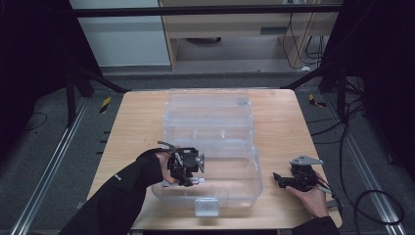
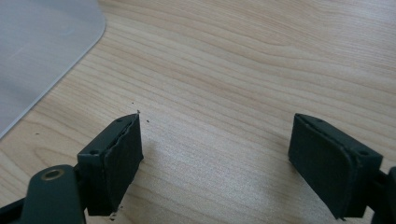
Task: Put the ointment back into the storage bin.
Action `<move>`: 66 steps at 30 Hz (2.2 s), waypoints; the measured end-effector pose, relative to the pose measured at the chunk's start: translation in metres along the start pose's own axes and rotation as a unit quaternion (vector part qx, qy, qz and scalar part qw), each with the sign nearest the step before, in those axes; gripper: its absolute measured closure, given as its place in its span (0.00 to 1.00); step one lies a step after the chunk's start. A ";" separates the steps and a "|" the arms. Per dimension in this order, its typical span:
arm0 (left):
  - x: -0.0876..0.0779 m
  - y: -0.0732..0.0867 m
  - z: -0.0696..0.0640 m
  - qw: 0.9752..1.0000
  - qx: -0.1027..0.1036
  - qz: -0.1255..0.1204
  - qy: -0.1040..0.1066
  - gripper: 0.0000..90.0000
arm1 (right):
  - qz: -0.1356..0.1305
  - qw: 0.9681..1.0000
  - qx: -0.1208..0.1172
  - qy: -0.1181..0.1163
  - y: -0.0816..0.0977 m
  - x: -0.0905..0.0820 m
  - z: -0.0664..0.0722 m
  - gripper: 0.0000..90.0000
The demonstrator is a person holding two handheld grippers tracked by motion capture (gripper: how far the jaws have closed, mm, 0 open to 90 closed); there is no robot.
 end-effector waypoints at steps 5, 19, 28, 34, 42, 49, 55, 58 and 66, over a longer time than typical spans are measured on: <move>0.007 0.002 0.002 1.000 0.010 0.005 -0.003 0.78 | 0.004 1.000 0.002 0.000 0.001 0.000 0.001 0.20; 0.027 0.010 0.000 1.000 0.008 0.021 0.008 0.78 | 0.006 1.000 -0.003 -0.001 0.001 0.001 0.001 0.19; 0.035 0.012 0.004 0.999 0.029 0.029 0.016 0.78 | 0.006 1.000 -0.005 -0.003 0.002 0.001 0.001 0.19; 0.042 0.011 0.002 0.999 0.019 0.030 0.022 0.78 | 0.006 1.000 -0.006 -0.002 0.002 0.001 0.001 0.19; 0.045 0.011 0.004 0.999 0.021 0.027 0.023 0.78 | 0.006 1.000 -0.008 -0.003 0.002 0.001 0.001 0.19; 0.047 0.011 0.004 0.999 0.012 0.033 0.031 0.77 | 0.003 1.000 -0.008 -0.004 0.001 0.001 0.001 0.19; 0.048 0.013 0.003 0.998 -0.006 0.045 0.033 0.77 | 0.002 1.000 -0.008 -0.007 0.001 0.001 0.001 0.19; 0.048 0.013 0.002 0.998 -0.008 0.045 0.032 0.76 | 0.003 1.000 -0.008 -0.006 0.001 0.001 0.002 0.19; 0.044 0.013 0.002 0.999 -0.007 0.034 0.019 0.72 | 0.003 1.000 -0.007 -0.007 0.001 0.001 0.002 0.19</move>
Point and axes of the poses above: each handheld gripper's, and its own axes: x roughly forward along the jaws, y roughly out of its underside, z roughly to its left, the point moved 6 cm from there along x, roughly forward along the jaws, and after that the axes turned 14 degrees about x, right-handed, at the moved point
